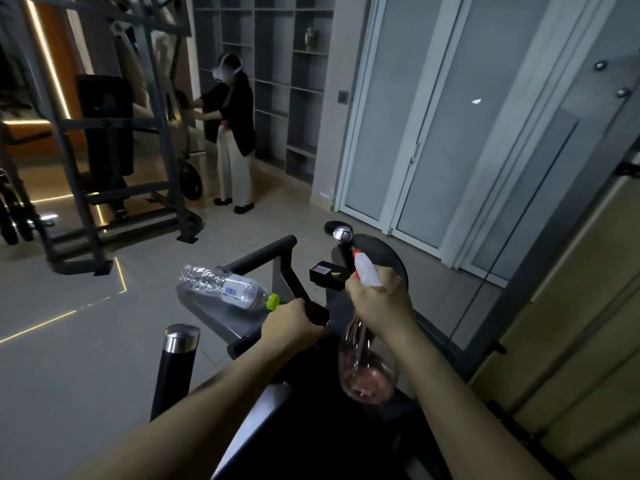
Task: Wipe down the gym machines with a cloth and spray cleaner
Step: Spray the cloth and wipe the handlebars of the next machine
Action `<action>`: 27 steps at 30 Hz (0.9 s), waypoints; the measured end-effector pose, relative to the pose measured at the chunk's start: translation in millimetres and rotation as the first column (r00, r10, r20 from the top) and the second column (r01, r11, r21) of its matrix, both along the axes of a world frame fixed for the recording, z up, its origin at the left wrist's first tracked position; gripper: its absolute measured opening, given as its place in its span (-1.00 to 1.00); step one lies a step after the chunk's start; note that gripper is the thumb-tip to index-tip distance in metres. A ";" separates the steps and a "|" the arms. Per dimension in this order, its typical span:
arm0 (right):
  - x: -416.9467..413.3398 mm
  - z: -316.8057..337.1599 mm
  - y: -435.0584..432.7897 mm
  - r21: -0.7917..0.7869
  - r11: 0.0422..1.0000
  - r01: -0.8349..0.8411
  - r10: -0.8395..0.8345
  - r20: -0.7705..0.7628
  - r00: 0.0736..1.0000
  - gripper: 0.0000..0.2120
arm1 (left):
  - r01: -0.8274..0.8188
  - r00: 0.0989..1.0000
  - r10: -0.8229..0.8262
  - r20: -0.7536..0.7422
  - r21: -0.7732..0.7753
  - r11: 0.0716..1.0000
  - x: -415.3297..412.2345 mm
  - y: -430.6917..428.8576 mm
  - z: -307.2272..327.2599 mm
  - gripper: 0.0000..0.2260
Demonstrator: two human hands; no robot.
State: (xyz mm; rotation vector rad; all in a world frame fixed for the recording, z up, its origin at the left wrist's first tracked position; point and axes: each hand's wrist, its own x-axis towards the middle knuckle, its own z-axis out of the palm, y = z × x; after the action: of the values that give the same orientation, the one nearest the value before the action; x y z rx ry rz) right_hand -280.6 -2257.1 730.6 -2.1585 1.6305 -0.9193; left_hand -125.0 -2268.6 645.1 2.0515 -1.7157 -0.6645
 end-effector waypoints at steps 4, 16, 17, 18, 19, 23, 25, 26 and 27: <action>-2.8 -4.5 1.8 0.006 1.000 0.025 -0.025 0.015 1.000 -0.89 | 0.075 0.980 -0.089 0.180 0.085 0.994 0.8 -3.0 -7.2 -0.49; -38.9 -51.2 8.6 0.109 0.993 0.049 -0.049 -0.001 0.999 -0.89 | 0.130 0.945 -0.167 0.283 0.143 0.981 -1.3 -7.7 -12.2 -0.44; -41.1 -54.8 8.0 0.098 0.994 0.051 -0.052 0.006 0.999 -0.87 | 0.131 0.946 -0.167 0.279 0.144 0.981 -1.6 -8.1 -12.1 -0.44; -43.5 -57.9 7.3 0.095 0.994 0.055 -0.056 0.009 0.998 -0.85 | 0.133 0.946 -0.168 0.276 0.144 0.981 -2.1 -8.3 -11.3 -0.45; -45.3 -60.1 6.5 0.106 0.993 0.054 -0.055 0.012 0.998 -0.85 | 0.136 0.947 -0.172 0.272 0.145 0.980 -2.6 -8.2 -10.4 -0.46; -51.3 -64.9 3.1 0.190 0.981 0.033 -0.034 0.004 0.999 -0.86 | 0.170 0.942 -0.188 0.277 0.088 0.981 -7.2 -2.7 -14.7 -0.56; -56.7 -68.8 0.0 0.192 0.981 0.036 -0.035 -0.006 0.999 -0.82 | 0.174 0.936 -0.171 0.309 0.018 0.985 -11.1 2.3 -21.6 -0.55; -59.4 -69.2 -0.8 0.206 0.978 0.038 -0.040 0.005 0.999 -0.83 | 0.176 0.931 -0.162 0.326 -0.011 0.984 -12.3 4.7 -24.3 -0.54; -63.2 -70.8 -2.3 0.234 0.971 0.040 -0.048 0.028 0.998 -0.87 | 0.178 0.929 -0.159 0.334 -0.029 0.984 -13.1 6.9 -26.4 -0.53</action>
State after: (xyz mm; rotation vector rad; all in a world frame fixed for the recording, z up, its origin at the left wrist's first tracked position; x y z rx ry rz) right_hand -343.8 -2259.4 659.8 -1.9469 1.6834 -0.7303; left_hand -138.1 -2261.8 618.7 2.0812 -2.0899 -0.3221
